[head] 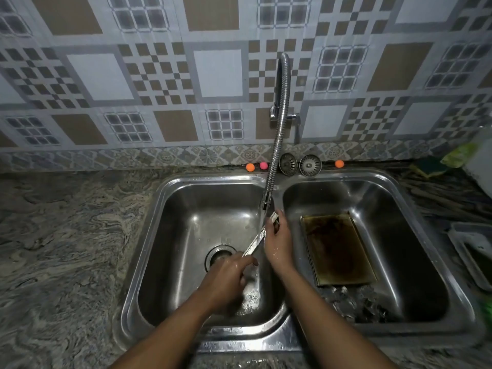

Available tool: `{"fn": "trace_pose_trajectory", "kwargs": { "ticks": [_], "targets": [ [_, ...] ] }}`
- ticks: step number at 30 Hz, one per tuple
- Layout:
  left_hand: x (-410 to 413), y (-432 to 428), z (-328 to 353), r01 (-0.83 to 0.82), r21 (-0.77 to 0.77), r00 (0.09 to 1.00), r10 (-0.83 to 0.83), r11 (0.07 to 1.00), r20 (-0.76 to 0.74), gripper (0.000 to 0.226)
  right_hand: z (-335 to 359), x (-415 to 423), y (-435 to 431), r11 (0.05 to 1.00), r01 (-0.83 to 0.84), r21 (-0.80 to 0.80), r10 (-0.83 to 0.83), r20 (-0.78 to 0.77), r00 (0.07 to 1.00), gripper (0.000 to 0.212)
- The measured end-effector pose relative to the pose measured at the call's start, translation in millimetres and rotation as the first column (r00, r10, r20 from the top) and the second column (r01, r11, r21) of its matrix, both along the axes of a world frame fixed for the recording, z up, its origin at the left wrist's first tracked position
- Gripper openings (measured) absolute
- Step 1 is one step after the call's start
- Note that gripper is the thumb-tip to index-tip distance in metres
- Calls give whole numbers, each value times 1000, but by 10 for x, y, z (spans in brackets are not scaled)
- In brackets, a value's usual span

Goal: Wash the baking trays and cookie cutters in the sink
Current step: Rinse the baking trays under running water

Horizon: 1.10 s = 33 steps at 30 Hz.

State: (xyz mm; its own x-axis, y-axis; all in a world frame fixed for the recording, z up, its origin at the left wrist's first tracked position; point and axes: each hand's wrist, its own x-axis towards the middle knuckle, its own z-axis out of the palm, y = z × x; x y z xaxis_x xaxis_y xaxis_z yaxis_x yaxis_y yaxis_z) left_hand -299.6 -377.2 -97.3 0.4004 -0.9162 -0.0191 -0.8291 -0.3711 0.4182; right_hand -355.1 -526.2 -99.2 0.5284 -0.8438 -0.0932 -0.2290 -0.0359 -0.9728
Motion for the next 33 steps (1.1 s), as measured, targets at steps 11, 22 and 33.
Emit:
{"fn": "trace_pose_trajectory", "kwargs": {
  "ticks": [11, 22, 33],
  "targets": [
    [-69, 65, -118, -169, -246, 975, 125, 954, -186, 31, -54, -100, 397, 926, -102, -364, 163, 143, 976, 11],
    [3, -136, -108, -134, -352, 991, 115, 927, -73, 82, -33, 131, -122, 938, -184, 292, 167, 82, 982, 37],
    [23, -164, -125, -248, -412, 957, 156, 877, -244, 35, -23, 358, -21, 896, -123, 427, 87, 103, 991, 12]
  ]
}}
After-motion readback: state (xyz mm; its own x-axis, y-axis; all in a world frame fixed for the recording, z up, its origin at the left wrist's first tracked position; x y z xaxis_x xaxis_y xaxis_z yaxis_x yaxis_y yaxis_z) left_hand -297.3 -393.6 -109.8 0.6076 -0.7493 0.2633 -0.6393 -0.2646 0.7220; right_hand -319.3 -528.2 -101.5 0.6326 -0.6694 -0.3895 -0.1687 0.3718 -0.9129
